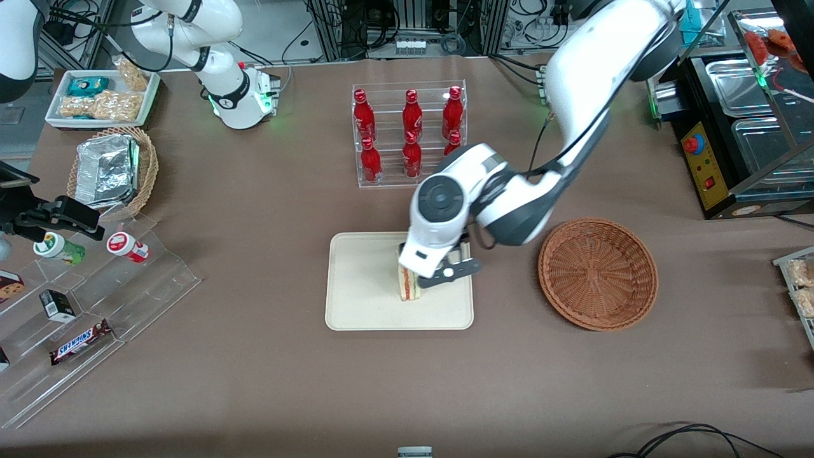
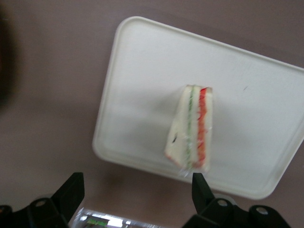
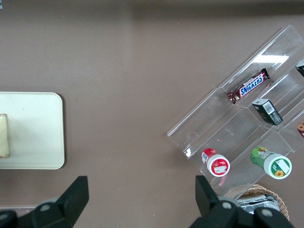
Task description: Place sandwich from basket to tray
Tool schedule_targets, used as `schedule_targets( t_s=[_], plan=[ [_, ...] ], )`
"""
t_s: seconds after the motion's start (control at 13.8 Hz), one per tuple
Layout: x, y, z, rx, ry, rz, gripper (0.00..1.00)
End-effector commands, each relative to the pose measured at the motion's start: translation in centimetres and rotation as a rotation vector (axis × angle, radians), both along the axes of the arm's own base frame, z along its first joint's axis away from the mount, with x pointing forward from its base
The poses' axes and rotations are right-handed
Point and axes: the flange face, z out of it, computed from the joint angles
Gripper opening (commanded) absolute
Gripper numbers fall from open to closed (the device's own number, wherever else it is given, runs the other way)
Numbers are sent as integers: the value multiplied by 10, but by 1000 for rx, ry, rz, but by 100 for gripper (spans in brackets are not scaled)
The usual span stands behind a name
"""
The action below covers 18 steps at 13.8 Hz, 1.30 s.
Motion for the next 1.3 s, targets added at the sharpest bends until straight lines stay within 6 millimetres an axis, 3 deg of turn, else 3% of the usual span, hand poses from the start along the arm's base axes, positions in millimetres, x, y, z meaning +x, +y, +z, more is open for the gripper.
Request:
schedule_targets(
  t_s=[0.0,0.22,0.36,0.58,0.72,0.87,1.01,1.09,1.23],
  plan=[
    [-16,69,68,-23,102,-74,100],
    [-27,153,118,51,219,-97,100],
    [-28,226,144,79,304,-114,100],
    [-35,310,164,127,335,-127,100],
    [-43,327,169,183,318,-93,100],
    [-47,342,156,192,300,-59,100],
    [-55,359,158,165,242,-80,100],
    [-56,379,167,127,243,-120,100],
    [-61,392,204,51,173,-196,100]
  ],
)
